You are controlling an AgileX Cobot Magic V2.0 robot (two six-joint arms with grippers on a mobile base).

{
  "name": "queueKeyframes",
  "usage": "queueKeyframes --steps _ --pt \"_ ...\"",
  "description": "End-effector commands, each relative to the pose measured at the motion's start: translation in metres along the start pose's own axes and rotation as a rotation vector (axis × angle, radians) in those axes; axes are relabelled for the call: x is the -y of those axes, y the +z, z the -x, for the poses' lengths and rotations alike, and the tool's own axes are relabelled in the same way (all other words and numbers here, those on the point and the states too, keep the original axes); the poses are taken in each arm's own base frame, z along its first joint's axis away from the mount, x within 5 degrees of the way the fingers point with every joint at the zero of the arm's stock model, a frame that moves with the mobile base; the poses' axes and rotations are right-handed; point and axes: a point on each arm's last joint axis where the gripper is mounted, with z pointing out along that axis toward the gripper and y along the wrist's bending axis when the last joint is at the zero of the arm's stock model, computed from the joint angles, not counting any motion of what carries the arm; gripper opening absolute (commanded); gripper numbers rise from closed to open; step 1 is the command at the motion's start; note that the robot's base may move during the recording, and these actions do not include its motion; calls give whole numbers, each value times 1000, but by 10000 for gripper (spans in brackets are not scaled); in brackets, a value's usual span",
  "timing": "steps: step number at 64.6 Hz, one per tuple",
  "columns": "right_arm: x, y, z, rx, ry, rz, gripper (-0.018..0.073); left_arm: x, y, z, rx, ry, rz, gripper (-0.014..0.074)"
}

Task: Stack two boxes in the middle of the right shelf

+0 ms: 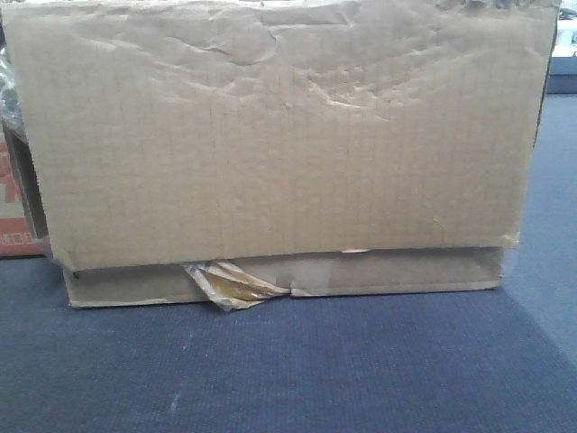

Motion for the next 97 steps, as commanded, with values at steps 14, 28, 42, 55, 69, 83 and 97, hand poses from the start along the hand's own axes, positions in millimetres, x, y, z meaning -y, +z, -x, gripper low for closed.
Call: queueKeyframes --steps 14,28,42,55,69,83,97 --pt "0 0 2 25 -8 -5 -151 0 0 2 20 -5 0 -111" --pt "0 0 2 25 -8 -5 -151 0 0 3 22 -5 0 -111" --pt "0 0 3 29 -15 -5 -151 0 -1 7 70 -5 -2 -111" --pt "0 0 3 29 -15 -5 -151 0 -1 8 77 -4 -2 -111" --pt "1 -1 14 159 -15 -12 -151 0 -1 12 128 -4 -3 -111" --pt "-1 -8 46 270 -11 -9 -151 2 -7 47 267 -4 -9 -111" --pt "-8 -31 144 401 -13 12 -151 6 -21 137 334 13 -12 -111"
